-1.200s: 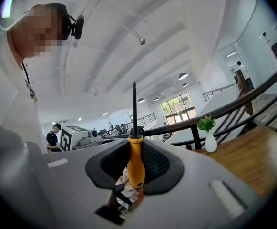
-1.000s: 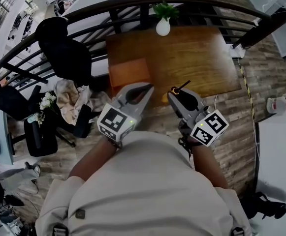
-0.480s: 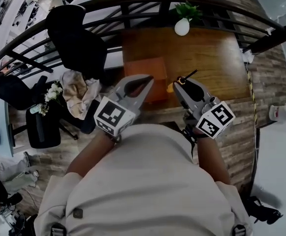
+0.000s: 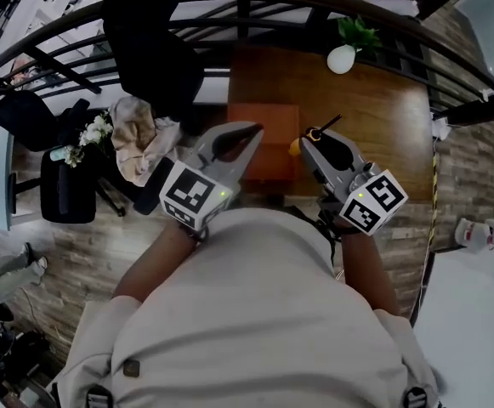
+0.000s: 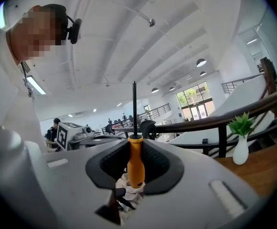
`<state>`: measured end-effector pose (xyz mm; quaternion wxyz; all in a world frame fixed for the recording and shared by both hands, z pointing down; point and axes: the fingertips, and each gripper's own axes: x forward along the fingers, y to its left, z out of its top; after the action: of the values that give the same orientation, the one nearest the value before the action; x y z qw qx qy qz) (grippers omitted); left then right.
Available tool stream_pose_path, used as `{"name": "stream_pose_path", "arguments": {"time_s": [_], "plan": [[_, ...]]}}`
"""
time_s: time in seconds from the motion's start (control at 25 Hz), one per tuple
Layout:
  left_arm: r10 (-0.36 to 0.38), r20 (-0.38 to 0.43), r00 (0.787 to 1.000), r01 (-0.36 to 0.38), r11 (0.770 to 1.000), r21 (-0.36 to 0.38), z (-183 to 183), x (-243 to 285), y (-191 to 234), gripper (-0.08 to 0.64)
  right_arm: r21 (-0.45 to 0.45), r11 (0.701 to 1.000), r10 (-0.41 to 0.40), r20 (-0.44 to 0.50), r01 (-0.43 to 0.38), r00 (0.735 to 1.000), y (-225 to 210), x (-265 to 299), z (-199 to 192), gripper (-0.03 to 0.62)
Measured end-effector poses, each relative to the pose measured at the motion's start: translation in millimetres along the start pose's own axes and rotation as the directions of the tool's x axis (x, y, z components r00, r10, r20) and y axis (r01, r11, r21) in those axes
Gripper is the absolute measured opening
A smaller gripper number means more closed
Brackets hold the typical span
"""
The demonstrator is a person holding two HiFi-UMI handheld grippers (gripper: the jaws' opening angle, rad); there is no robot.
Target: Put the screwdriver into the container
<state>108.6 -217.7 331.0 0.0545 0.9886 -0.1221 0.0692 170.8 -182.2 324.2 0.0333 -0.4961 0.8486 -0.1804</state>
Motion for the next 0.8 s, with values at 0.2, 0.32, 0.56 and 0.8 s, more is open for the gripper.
{"name": "stream_pose_path", "arguments": {"time_s": [0.2,0.32,0.56,0.8], "plan": [[0.088,0.015,0.996,-0.087,0.995,-0.043,4,9,13,0.003,-0.018,0.995,0.093,-0.041,-0.094,0.995,-13,15,5,0.083],[0.136,0.013,0.991,-0.135,0.990,-0.040,3,14,12,0.003,-0.022,0.989,0.144,-0.066,-0.146,0.987,-20,17,2,0.083],[0.233,0.002,0.973,-0.233,0.971,-0.047,-3,22,9,0.003,-0.015,0.966,0.252,-0.142,-0.256,0.957,-34,20,-12,0.083],[0.340,-0.008,0.940,-0.340,0.938,-0.070,-18,26,6,0.003,-0.003,0.931,0.356,-0.223,-0.365,0.908,-48,23,-35,0.083]]}}
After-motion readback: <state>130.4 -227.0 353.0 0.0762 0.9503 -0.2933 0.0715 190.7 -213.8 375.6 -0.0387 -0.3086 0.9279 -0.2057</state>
